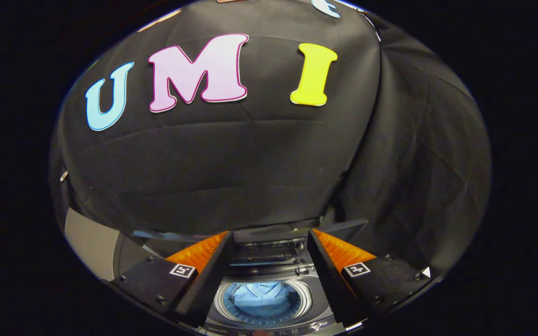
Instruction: Put the clothes into the washing machine and then close the washing machine lid.
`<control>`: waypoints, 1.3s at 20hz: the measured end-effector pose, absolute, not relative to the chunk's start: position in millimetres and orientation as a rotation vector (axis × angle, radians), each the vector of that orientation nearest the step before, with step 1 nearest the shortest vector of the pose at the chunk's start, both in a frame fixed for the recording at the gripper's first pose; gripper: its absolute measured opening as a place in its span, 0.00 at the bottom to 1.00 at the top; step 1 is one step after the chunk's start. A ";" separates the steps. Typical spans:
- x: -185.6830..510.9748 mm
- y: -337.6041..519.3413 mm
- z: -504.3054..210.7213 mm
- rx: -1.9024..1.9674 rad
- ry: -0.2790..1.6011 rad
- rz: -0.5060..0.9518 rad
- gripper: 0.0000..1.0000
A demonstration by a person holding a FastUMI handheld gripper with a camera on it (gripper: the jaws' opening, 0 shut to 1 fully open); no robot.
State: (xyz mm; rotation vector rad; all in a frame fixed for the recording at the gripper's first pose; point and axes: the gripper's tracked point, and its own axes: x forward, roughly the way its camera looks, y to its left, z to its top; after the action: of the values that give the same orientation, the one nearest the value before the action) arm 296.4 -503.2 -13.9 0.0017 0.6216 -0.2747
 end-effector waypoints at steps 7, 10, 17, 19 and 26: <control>335.1 -501.7 -48.7 -0.007 0.692 -0.248 0.99; 332.9 -500.8 -48.0 -0.004 0.680 -0.245 0.98; 330.1 -502.6 -48.5 -0.034 0.650 -0.276 0.99; 328.7 -502.8 -49.2 -0.036 0.648 -0.283 0.99; 328.1 -501.7 -49.3 -0.038 0.635 -0.288 0.99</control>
State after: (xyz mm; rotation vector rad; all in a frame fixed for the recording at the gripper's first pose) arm 328.1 -501.7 -49.3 -0.0384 0.6353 -0.2881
